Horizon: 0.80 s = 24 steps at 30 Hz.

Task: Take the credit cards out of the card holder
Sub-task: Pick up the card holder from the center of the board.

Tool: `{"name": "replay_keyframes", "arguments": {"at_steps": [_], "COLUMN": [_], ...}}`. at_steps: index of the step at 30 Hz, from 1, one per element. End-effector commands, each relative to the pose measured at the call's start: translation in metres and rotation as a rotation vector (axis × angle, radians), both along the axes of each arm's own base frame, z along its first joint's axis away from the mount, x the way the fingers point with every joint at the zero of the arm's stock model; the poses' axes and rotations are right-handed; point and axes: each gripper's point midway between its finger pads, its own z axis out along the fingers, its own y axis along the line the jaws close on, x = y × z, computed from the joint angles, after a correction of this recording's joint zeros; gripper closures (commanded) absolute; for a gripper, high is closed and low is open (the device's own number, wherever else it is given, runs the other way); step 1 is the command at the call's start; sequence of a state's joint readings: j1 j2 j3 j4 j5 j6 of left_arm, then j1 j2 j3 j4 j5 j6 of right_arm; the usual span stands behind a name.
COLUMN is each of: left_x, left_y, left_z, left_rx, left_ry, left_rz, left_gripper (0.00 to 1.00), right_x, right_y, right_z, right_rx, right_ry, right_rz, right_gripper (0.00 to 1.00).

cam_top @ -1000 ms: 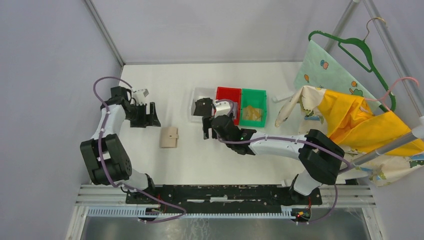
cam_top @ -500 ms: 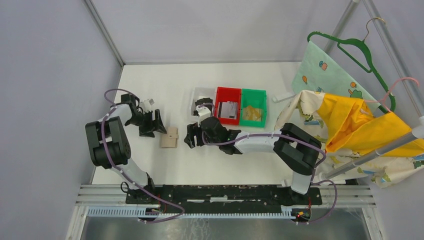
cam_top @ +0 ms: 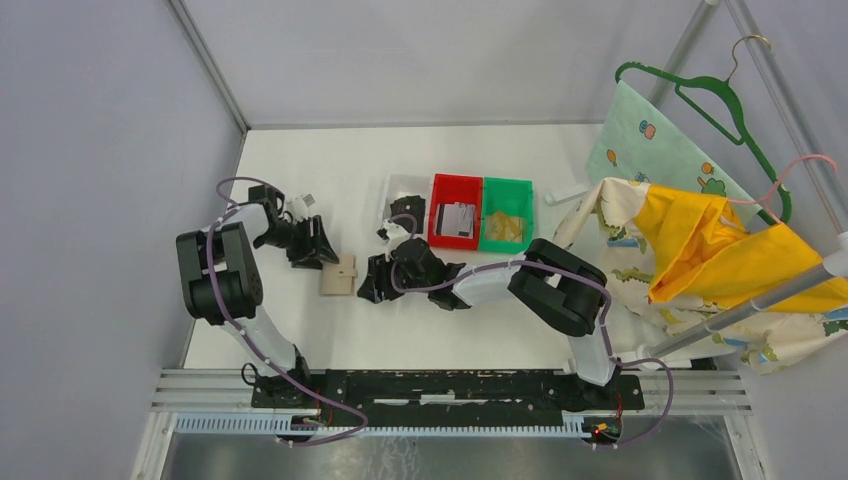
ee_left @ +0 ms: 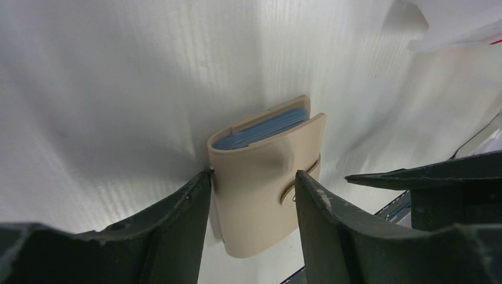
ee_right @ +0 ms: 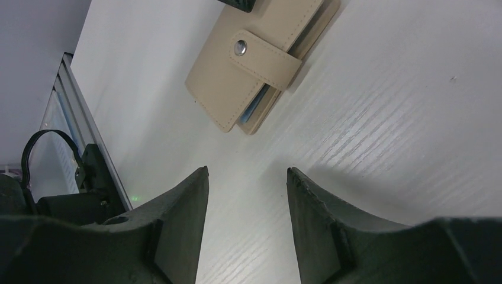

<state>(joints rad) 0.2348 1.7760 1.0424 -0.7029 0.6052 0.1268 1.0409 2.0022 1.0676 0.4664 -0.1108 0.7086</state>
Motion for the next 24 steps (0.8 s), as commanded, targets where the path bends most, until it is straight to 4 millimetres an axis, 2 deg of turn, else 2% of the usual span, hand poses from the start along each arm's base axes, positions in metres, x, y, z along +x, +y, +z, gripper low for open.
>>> {"name": "replay_keyframes", "arguments": {"at_steps": [1,6,9,12,15,19,24], "left_x": [-0.002,-0.005,-0.008,-0.011,-0.014,-0.024,-0.034], "left_y": [-0.023,-0.034,-0.04,-0.05,-0.057,-0.066,-0.076], "left_z": [-0.002,0.0,0.005,0.023,0.039,0.046,0.042], "left_rx": [-0.053,-0.051,-0.08,-0.155,-0.201,-0.222,-0.239], "left_ry": [0.0,-0.006,-0.001,-0.012,-0.04,-0.057,-0.047], "left_rz": [-0.031,-0.073,-0.096,-0.143,-0.193,-0.247,-0.296], "left_gripper": [0.42,0.45,0.52,0.66,0.72,0.72,0.69], "right_x": [0.0,0.002,0.006,0.009,0.009,0.009,0.01], "right_y": [0.019,0.02,0.02,0.017,0.016,0.013,0.003], "right_z": [0.015,0.003,-0.003,-0.011,-0.018,-0.024,-0.033], "right_rx": [0.132,0.147,0.145,0.13,0.12,0.114,0.102], "right_ry": [0.043,0.091,0.109,0.123,0.136,0.148,0.166], "right_rz": [0.041,0.038,0.025,0.01,0.004,-0.008,-0.034], "right_gripper": [0.44,0.46,0.51,0.56,0.57,0.59,0.63]}}
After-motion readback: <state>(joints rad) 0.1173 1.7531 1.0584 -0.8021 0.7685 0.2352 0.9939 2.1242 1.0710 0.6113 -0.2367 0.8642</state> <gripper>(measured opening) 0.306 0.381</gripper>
